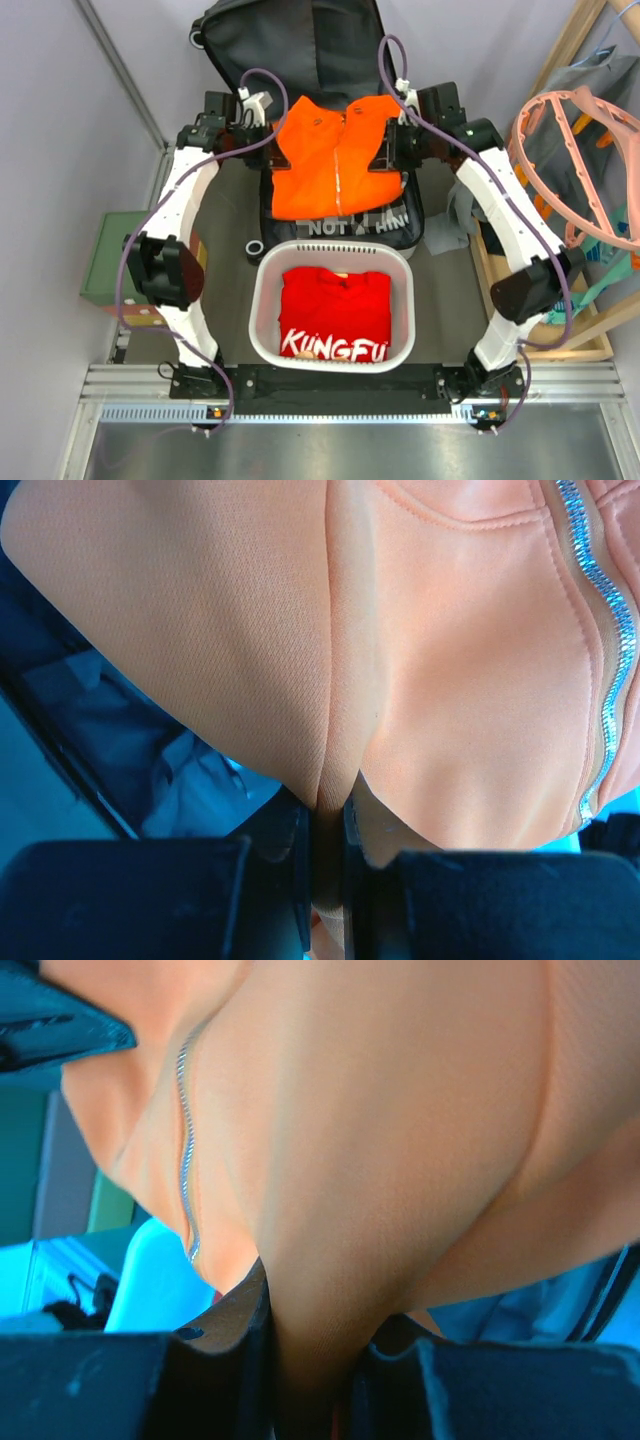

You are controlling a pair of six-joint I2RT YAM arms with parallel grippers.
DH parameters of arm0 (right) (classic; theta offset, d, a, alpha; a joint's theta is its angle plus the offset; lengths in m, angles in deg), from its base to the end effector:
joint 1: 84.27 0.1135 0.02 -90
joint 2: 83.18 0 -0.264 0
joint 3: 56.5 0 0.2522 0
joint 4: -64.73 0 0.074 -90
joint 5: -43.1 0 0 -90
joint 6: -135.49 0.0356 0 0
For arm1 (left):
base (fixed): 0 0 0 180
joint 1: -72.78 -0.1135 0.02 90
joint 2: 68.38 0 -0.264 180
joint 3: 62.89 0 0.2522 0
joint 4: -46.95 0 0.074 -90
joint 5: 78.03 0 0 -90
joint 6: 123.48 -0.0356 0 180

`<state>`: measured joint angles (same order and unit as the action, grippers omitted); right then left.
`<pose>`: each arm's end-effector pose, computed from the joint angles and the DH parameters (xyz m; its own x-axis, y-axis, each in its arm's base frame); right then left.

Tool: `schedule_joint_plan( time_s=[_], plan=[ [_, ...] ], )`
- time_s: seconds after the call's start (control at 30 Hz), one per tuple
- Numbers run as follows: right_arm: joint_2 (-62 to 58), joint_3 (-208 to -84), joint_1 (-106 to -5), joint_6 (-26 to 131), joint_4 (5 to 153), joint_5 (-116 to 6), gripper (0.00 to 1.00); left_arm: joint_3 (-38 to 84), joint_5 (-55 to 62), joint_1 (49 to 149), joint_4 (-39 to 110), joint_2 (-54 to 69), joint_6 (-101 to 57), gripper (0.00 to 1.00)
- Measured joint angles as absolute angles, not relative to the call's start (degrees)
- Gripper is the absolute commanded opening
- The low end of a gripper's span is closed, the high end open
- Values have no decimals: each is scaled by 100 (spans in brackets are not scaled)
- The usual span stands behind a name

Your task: Open, take out, and arrange the luggage

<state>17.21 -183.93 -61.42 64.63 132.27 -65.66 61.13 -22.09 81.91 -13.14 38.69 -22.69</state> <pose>0.3403 0.1558 0.4179 -0.7598 0.0167 -0.6499 -0.3640 0.8173 0.4466 0.4058 -0.0854 0.3686 -0.7633 -0.0344 -0.6451 0.3991 0.7601 -0.5128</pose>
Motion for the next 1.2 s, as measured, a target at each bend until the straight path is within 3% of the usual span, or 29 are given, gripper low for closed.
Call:
schedule_joint_plan(
  time_s=[0.37,0.63,0.87,1.2],
  plan=[
    [-29,-17584,-4876,6589,13953,-6501,0,5439,-2937,8167,-2888,2151,-3644,0],
    [-1548,-15025,-3864,7177,13900,-6575,0,3110,-3457,8464,-3911,486,-4981,0],
    [-1725,-13543,-3753,7501,13456,-6558,0,1794,-3447,8565,-3760,-61,-5475,0],
    [-1590,-13025,-3707,7667,12951,-6455,0,1400,-2990,8650,-3305,101,-5812,0]
  ],
)
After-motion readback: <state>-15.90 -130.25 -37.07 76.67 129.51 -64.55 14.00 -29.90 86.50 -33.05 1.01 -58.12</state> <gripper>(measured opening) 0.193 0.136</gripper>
